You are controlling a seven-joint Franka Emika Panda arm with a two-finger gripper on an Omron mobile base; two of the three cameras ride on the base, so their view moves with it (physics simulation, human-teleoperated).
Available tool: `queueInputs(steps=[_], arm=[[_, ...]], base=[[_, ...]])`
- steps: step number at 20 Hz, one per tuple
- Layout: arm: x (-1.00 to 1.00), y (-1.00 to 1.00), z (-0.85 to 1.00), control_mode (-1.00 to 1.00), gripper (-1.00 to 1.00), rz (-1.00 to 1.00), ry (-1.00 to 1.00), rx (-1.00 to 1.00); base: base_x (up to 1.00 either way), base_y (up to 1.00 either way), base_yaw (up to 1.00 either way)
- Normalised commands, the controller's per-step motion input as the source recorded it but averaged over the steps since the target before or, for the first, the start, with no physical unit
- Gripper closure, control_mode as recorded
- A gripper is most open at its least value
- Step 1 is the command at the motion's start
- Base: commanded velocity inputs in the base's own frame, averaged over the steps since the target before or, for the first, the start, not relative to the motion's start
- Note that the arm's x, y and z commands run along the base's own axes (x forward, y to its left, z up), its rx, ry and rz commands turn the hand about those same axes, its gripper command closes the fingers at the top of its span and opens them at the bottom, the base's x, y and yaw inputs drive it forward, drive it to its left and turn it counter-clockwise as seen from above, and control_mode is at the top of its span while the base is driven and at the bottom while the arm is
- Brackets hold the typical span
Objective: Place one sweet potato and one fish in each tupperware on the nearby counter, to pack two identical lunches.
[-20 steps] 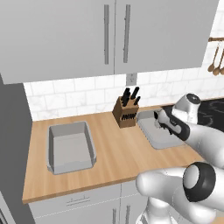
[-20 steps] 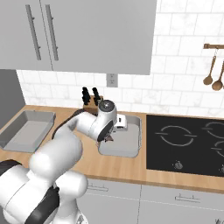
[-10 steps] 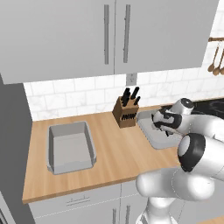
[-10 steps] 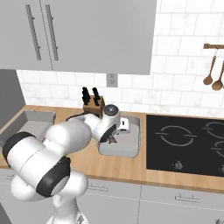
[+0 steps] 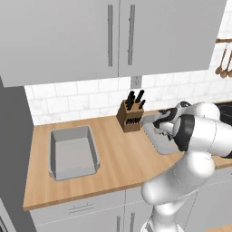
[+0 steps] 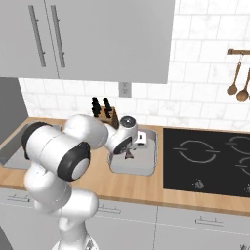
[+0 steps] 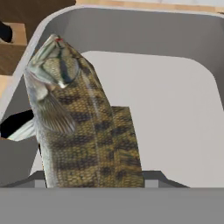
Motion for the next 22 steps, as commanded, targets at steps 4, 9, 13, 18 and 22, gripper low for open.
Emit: queueInputs(steps=[4,9,13,18,22], arm=[[0.37,-0.22,-0.29,-1.0,1.0,0.0,0.03,0.01],[0.22,-0.03,-0.13,-1.0,-1.0,0.0,0.0,0.0],[-0.07,0.0,0.2,-1.0,-1.0,0.0,0.0,0.0],[-0.25,0.17,0.9,-1.0,-1.0,0.0,-0.03,0.0],[-0.49,0.34,0.95,-1.0,-1.0,0.0,0.0,-0.03]], base=[[0.0,0.0,0.0],[0.0,0.0,0.0],[0.0,0.0,0.0],[0.0,0.0,0.0],[0.0,0.0,0.0]])
